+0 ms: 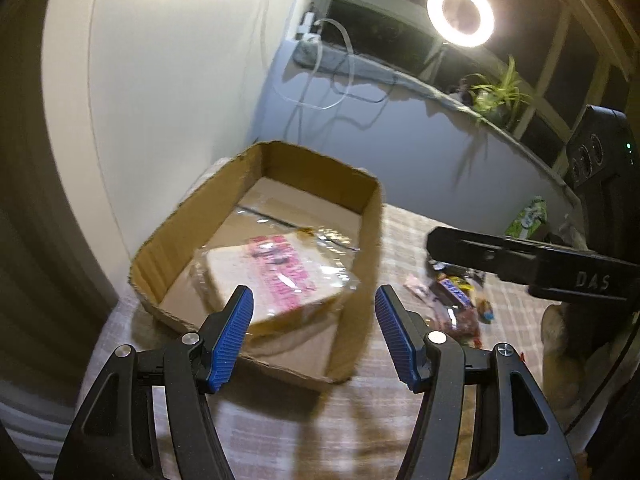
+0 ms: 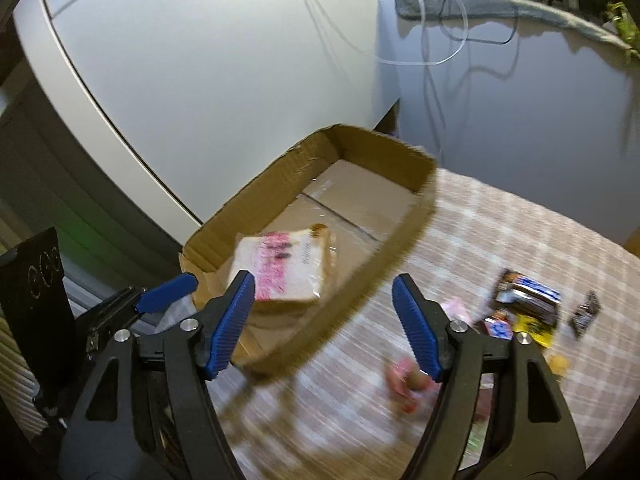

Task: Organize snacks
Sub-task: 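Withdraw the open left gripper from the box back over the snacks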

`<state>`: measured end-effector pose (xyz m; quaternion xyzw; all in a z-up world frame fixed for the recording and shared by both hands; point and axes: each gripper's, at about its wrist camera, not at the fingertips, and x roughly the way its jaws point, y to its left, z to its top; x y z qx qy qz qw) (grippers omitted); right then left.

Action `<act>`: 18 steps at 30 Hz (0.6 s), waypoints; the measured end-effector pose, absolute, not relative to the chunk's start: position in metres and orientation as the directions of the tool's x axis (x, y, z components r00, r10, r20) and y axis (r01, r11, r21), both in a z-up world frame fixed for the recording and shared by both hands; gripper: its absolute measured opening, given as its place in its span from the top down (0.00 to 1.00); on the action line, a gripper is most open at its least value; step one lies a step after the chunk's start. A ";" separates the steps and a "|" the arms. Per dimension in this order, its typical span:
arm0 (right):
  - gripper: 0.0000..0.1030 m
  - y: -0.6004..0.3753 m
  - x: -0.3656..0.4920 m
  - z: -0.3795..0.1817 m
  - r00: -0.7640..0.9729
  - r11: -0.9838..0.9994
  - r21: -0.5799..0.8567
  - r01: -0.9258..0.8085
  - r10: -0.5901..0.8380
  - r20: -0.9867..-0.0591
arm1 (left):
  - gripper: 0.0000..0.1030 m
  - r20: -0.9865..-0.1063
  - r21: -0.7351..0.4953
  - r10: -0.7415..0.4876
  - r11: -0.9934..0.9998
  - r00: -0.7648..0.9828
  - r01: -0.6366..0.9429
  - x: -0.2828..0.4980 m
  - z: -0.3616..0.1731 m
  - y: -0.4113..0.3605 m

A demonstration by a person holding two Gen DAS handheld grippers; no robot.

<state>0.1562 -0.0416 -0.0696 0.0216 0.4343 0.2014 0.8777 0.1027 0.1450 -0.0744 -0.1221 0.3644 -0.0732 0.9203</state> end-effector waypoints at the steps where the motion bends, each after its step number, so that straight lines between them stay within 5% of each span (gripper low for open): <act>1: 0.25 -0.048 0.151 -0.067 0.551 0.920 0.206 -0.333 0.367 -0.750 | 0.37 -0.644 -0.271 -0.225 0.961 0.731 0.058 0.099 -0.074 0.140; 18: 0.15 -0.184 0.037 -0.081 0.650 0.985 0.075 -0.158 0.161 -0.743 | 0.38 -0.694 -0.266 -0.330 0.943 0.640 0.198 0.100 -0.097 0.053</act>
